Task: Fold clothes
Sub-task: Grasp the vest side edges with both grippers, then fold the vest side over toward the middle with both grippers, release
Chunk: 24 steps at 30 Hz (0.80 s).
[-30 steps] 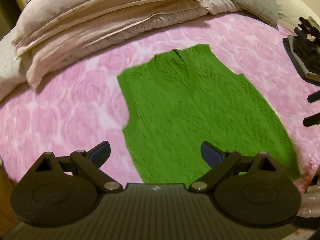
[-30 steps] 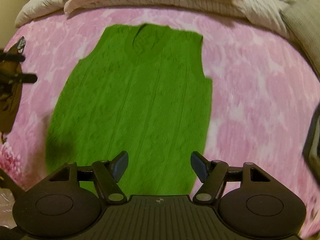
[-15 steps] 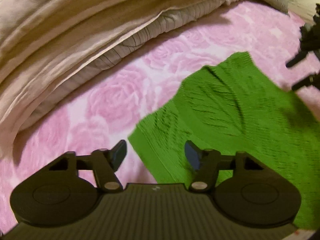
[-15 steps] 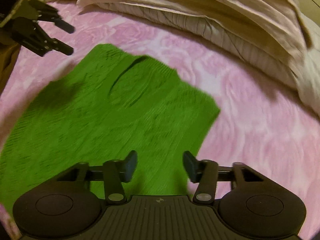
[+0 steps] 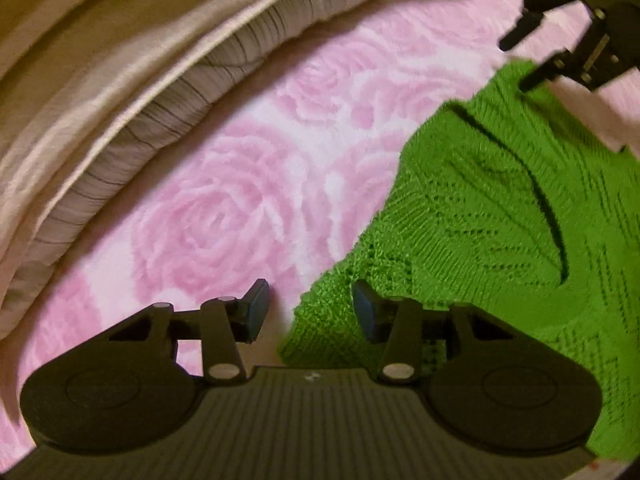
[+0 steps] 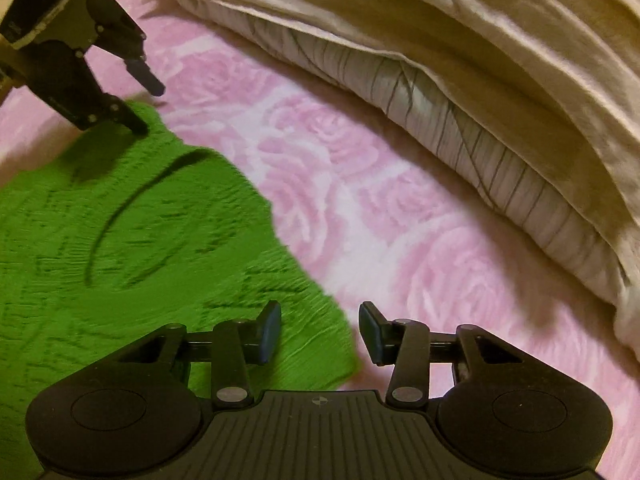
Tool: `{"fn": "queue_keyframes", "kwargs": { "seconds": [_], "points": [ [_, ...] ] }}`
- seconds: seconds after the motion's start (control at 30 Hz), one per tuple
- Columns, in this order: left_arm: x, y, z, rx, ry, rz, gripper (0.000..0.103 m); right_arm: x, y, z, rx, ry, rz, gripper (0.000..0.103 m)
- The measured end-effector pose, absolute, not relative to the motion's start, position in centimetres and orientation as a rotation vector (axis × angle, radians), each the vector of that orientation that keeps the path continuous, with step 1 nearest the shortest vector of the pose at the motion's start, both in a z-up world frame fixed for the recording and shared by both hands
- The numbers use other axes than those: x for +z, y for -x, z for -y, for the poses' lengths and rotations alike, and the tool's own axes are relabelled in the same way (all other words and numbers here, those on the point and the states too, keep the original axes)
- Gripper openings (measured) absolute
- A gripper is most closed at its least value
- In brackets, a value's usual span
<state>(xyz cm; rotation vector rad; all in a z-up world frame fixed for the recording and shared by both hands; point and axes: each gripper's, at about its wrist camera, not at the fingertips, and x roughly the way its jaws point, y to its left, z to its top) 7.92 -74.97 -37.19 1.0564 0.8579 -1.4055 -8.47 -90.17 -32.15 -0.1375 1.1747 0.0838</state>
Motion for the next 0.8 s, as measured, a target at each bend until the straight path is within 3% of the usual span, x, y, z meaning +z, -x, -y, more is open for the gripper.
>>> {"fn": "queue_keyframes", "kwargs": {
  "seconds": [0.1, 0.17, 0.23, 0.3, 0.53, 0.8],
  "points": [
    [-37.6, -8.3, 75.3, -1.438, -1.047, -0.886, 0.036, -33.7, 7.7, 90.7, 0.098, 0.141, -1.212, 0.039],
    [-37.6, -8.3, 75.4, -1.456, -1.048, -0.9, 0.024, -34.3, 7.4, 91.1, 0.108, 0.114, -1.217, 0.039],
    [-37.5, -8.0, 75.4, -1.467, -1.052, -0.907, 0.017, -34.3, 7.1, 91.6, 0.114, 0.052, -1.231, 0.027],
    [-37.3, -7.7, 75.2, -1.469, -1.053, -0.905, 0.008, -33.8, 7.2, 91.4, 0.109, 0.032, -1.236, 0.008],
    [-31.9, -4.9, 70.7, -1.472, -0.953, -0.766, 0.006, -28.3, 11.1, 88.1, 0.049, 0.075, -1.128, 0.005],
    [-24.9, 4.4, 57.7, -1.486, -0.878, -0.632, 0.006, -21.3, 23.4, 77.6, 0.027, 0.195, -0.968, 0.004]
  ]
}}
